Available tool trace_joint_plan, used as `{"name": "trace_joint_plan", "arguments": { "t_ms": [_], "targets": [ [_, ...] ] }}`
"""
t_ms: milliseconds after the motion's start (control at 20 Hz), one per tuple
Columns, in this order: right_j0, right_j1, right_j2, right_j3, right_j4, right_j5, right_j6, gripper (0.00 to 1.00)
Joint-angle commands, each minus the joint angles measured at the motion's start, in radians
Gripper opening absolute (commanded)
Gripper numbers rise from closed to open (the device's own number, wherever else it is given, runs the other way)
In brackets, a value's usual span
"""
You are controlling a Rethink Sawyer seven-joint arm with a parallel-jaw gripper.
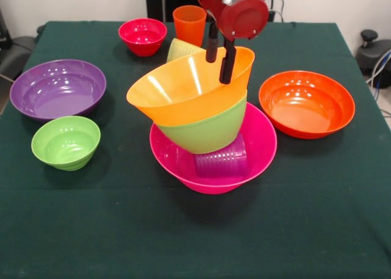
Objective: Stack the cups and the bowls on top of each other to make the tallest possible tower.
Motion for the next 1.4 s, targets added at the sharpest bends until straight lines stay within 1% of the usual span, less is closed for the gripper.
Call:
{"name": "trace_joint_plan", "arguments": {
  "t_ms": [50, 300, 600, 700, 900, 1050, 1400],
  "targets": [
    [-0.004, -0.014, 0.051, 0.13, -0.086, -0.041, -0.133, 1.0],
    [-0.029, -0.04, 0.065, 0.165, -0.08, -0.046, -0.157, 1.0],
    [-0.054, -0.078, 0.067, 0.211, -0.09, -0.055, -0.181, 1.0],
    [-0.098, -0.09, 0.079, 0.238, -0.109, -0.077, -0.237, 1.0],
    [-0.151, -0.103, 0.098, 0.263, -0.134, -0.096, -0.294, 1.0],
    [-0.167, -0.106, 0.114, 0.269, -0.147, -0.1, -0.287, 1.0],
    [-0.173, -0.103, 0.141, 0.254, -0.177, -0.084, -0.244, 1.0]
  ]
}}
